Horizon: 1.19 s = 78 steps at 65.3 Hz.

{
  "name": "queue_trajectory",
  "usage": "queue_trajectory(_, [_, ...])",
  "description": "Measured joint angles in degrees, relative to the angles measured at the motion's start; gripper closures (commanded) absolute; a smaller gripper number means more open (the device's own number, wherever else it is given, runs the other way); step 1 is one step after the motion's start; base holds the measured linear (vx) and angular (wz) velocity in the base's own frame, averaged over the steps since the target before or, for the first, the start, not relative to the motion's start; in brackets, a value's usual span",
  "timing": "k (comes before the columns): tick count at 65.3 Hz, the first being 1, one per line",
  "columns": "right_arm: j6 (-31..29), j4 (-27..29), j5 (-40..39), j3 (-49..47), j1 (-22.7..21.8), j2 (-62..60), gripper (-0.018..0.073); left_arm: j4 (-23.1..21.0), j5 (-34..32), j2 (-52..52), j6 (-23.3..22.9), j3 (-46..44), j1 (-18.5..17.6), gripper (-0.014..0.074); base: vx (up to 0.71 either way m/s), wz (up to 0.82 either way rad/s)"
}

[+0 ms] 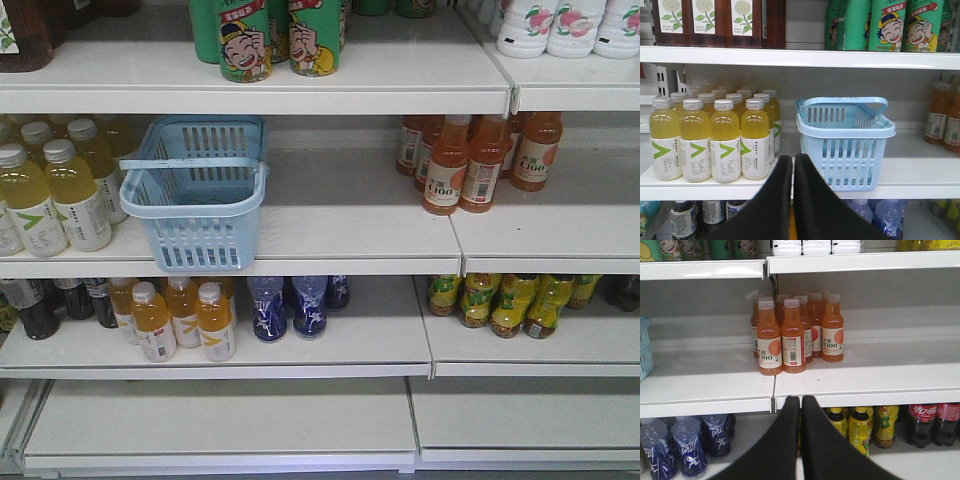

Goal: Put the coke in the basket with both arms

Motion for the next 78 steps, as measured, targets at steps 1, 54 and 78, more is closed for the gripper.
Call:
queue_trajectory(1, [0.00, 0.00, 0.00, 0.00, 0.00, 0.00, 0.0564, 0.00, 0.00, 0.00, 0.00, 0.00, 0.00, 0.0603, 0.00, 0.00])
queue_trajectory(54, [0.00, 0.00, 0.00, 0.00, 0.00, 0.00, 0.0564, -32.92, -5.38, 0.00, -43.11, -0.11, 0.00, 0.0603, 0.00, 0.00])
queue_trajectory(78, [0.00, 0.00, 0.00, 0.00, 0.00, 0.00, 0.0564, -24.67, -10.18, 0.00, -61.14, -18.79, 0.00, 0.0603, 0.00, 0.00])
